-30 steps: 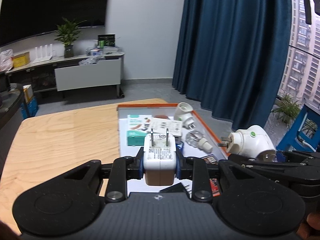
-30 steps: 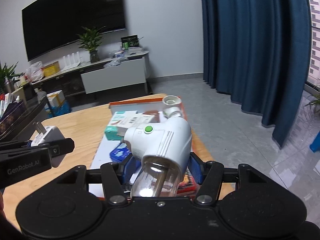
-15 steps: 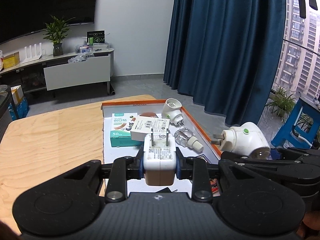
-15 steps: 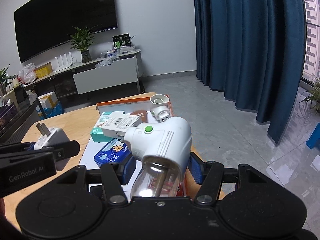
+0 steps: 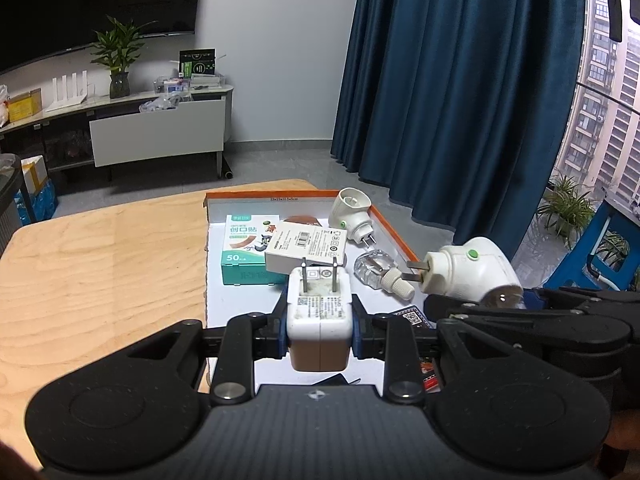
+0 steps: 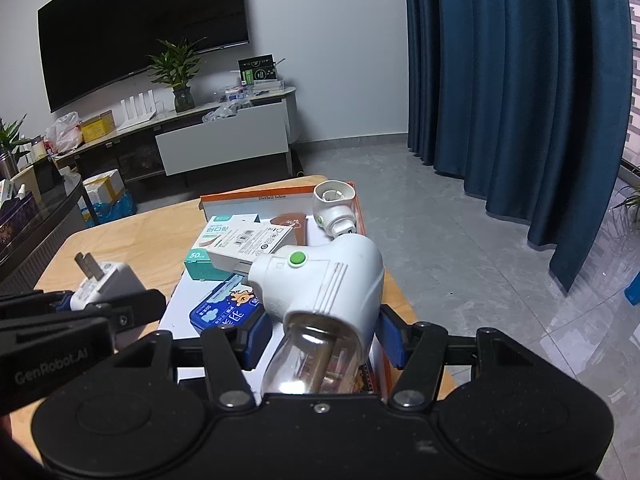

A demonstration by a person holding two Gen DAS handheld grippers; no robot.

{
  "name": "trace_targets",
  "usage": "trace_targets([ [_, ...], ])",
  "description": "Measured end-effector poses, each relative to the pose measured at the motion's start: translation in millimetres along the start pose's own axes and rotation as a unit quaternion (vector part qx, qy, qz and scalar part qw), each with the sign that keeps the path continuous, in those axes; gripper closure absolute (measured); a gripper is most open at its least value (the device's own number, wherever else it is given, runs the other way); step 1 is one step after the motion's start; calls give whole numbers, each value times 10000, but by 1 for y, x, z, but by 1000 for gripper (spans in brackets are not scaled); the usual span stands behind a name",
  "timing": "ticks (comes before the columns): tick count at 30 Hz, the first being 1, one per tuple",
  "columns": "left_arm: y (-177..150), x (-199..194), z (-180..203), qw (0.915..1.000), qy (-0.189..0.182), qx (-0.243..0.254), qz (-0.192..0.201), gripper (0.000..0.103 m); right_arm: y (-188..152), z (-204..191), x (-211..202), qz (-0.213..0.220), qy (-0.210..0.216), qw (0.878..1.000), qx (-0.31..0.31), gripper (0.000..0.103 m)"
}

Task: Organize rigid objects
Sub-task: 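Carry the white charger with the left tool and glass diffuser with the right tool over the box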

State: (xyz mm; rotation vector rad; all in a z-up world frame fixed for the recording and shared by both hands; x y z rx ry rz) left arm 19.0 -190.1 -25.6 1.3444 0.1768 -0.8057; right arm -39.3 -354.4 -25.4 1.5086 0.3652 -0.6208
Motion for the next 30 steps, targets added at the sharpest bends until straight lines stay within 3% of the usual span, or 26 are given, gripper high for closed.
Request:
trace_targets([
  [30, -1, 17, -3, 9997, 24, -75, -231, 73, 15, -7, 34, -222, 34, 9994, -249, 34],
])
Point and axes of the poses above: each gripper's, at about its wrist camera, not at the fingertips, and x roughly the way its jaws point, z to its right, y to its top, the point moved 7 cm from there along x, roughly the way its jaws point, and after that the axes turned 11 degrees about -x, right-handed, at the moved point
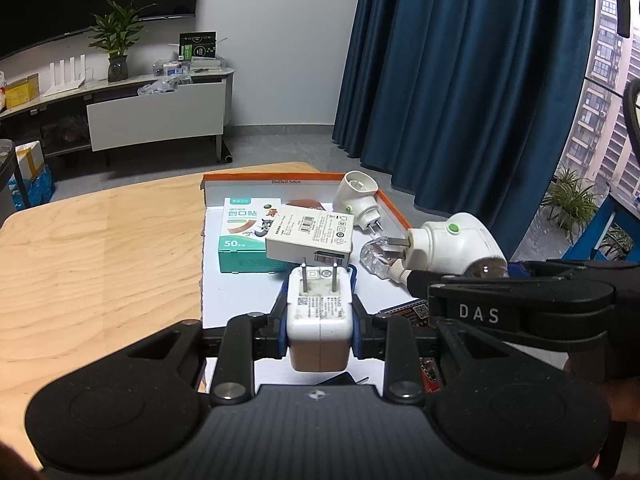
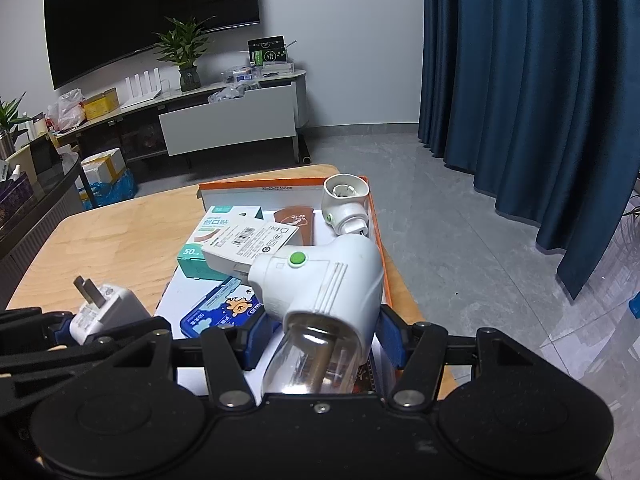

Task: Organize rigid objects
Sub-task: 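Carry the white charger with the left tool and glass diffuser with the right tool over the box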

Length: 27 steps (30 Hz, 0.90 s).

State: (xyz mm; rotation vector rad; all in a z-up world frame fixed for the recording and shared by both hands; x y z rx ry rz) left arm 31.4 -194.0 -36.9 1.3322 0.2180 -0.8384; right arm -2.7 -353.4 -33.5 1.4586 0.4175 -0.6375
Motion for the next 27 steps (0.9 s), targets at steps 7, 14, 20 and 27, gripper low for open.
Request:
trace_targets([
  [7, 1, 5, 3, 10000, -23, 34, -44, 73, 4, 3, 4, -7, -4, 10000, 5, 34],
  [14, -2, 10, 4, 9999, -62, 45, -110, 73, 6, 5, 15, -95, 29, 9999, -28, 34],
  [20, -3, 15, 4, 9998, -73, 34, -178, 73, 7, 5, 24, -172, 82, 9998, -69, 34],
  [27, -3, 21, 8, 9997, -101, 47, -216, 73, 9, 4, 33, -253, 76, 9996, -115, 34],
])
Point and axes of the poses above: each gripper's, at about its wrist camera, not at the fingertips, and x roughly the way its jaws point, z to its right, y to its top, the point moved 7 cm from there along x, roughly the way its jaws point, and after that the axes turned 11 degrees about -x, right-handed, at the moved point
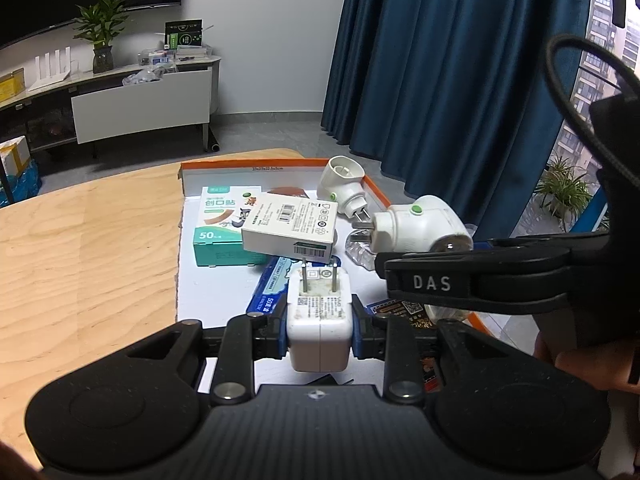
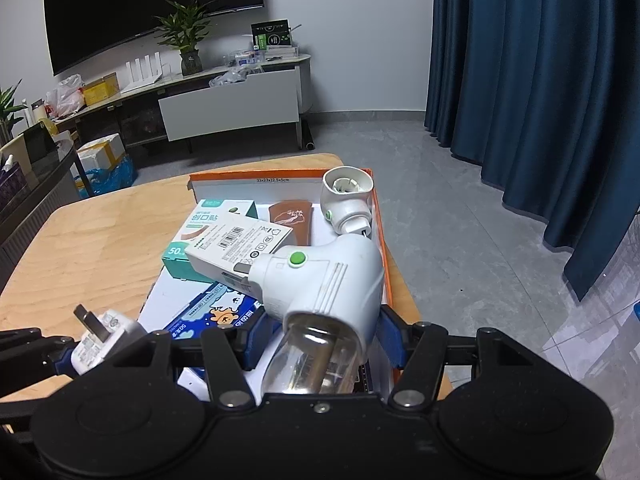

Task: Organize rigid objects
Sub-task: 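Carry the white charger with the left tool and glass diffuser with the right tool over the box, then release the glass diffuser into the box with the right tool while the left tool releases the charger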

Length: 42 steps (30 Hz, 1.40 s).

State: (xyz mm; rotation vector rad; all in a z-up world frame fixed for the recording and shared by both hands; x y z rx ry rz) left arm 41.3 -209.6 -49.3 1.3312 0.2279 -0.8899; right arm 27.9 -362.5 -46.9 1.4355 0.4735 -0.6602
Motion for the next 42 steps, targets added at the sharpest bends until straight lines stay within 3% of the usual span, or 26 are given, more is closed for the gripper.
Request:
trace_targets([
  [23, -3, 9, 7, 9999, -52, 27, -122, 73, 3, 0, 18, -106, -35, 9999, -25, 32],
  [29, -5, 13, 8, 9998, -65, 28, -195, 73, 11, 2, 12, 49, -42, 10000, -24, 28],
  [37, -8, 18, 16, 9993, -231, 18, -297, 73, 20, 19, -25, 438, -247, 9986, 140, 27],
  [42, -8, 11, 26, 9994, -245, 74, -247, 52, 14, 25, -39, 451, -442, 9979, 119, 26],
])
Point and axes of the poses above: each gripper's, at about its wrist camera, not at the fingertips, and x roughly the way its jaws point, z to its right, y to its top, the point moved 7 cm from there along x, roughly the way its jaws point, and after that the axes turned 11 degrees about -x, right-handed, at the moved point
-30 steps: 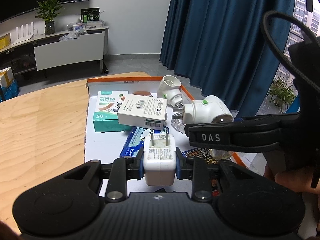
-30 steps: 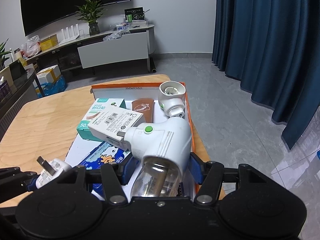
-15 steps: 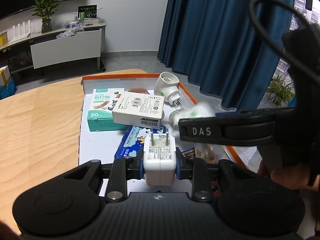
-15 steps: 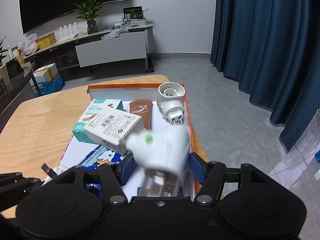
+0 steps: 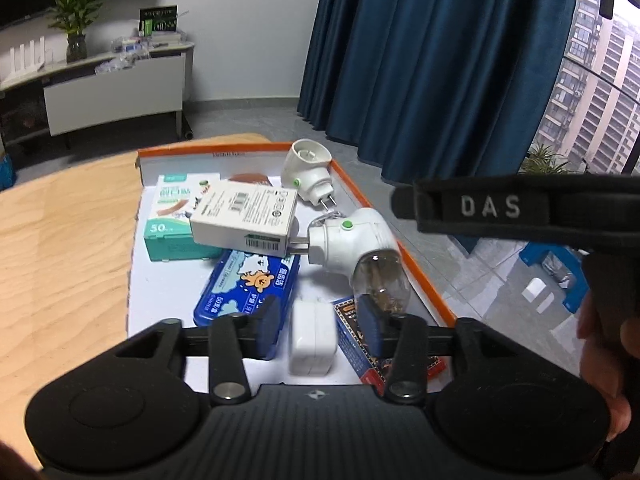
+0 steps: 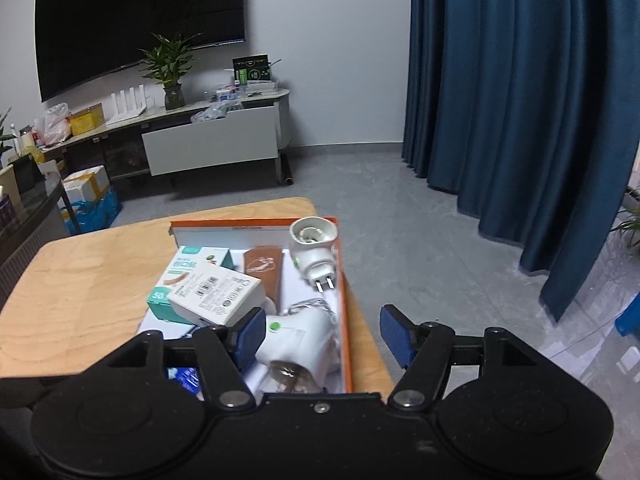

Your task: Organize rigid objects

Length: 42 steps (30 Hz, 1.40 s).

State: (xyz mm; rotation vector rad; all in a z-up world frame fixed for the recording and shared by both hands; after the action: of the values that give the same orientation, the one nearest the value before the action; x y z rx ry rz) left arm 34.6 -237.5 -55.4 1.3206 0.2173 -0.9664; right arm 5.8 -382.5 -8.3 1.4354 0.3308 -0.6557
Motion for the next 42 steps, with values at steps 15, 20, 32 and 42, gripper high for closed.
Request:
trace_targets([
  [15, 10, -81, -13, 9958, 708, -310, 499, 0, -35, 13, -65, 46, 26, 9999, 150, 22],
  [20, -7, -82, -19, 9926, 1052, -523, 295, 0, -59, 5, -71, -183, 62, 9998, 90, 22],
  [32, -34, -73, -25, 9892, 1432, -302, 0, 0, -94, -15, -63, -680, 232, 9973, -142, 21],
  [42, -42, -69, -21, 9896, 1423, -195, -119, 0, -96, -17, -59, -753, 247, 9968, -143, 20],
])
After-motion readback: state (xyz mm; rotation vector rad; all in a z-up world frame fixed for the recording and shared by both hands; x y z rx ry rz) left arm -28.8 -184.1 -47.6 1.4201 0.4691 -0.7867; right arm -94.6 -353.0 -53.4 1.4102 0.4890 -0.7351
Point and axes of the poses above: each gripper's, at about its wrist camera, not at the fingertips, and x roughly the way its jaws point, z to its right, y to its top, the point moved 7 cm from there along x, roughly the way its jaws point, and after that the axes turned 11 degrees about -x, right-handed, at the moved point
